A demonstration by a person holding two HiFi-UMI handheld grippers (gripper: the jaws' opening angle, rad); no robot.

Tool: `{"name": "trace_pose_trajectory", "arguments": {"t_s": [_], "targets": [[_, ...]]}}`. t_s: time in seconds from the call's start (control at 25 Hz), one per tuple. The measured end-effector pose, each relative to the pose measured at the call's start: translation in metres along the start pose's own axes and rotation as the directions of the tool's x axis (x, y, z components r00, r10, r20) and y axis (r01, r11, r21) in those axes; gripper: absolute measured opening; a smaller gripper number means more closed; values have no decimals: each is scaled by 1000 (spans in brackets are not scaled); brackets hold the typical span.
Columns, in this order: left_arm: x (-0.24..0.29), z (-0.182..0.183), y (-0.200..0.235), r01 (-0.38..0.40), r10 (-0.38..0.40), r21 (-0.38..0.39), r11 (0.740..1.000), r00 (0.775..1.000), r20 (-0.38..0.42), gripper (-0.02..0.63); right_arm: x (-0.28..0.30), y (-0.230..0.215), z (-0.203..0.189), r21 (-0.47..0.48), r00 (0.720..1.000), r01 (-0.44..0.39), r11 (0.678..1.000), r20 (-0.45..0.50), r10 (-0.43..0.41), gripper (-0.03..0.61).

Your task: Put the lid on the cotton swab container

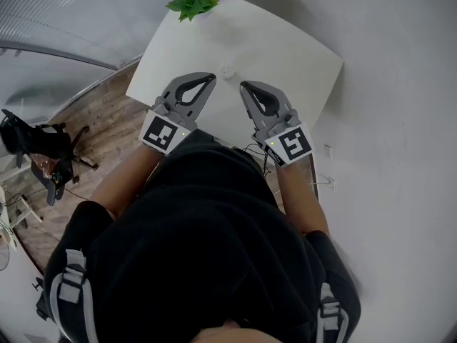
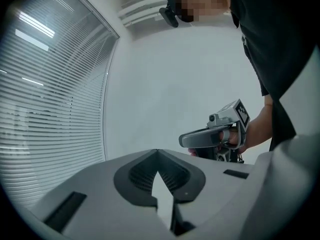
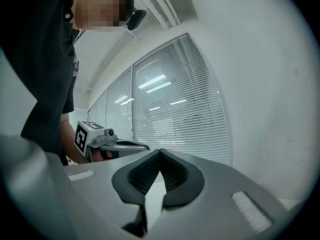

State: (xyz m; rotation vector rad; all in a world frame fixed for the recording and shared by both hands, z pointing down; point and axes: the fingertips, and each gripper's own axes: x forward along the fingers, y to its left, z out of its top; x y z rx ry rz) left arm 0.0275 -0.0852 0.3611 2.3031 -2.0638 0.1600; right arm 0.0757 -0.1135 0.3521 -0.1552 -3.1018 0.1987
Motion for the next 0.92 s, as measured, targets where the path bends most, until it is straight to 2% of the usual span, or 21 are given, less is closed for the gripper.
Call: {"name": "trace_pose_trajectory", "arguments": {"t_s": [0.24,0.44,0.64,0.8,0.92], "targets": [[5,9,-5,8,-8,6,1000,1000,6,9,3,-5,14,-1,999,9,1000,33,-9,11],[9,16,-9,11,-11,13,1000,1000,13,9,2,-8,18,-29,1000,3,1000,21,-3,11],[9,17,-11,15,-15,12,1000,1000,16,9,2,-6,26,-20,998,4,1000,60,-3,11],[10,19,-14,20,-21,17,1000,1000,20,9,-5,-8,14,-25,1000,20,999,-2,-20,11],[11,19,-17,24,-24,19,1000,1000,20,9,-9,-7,14,-19,1000,20,1000,17,-19,11]]}}
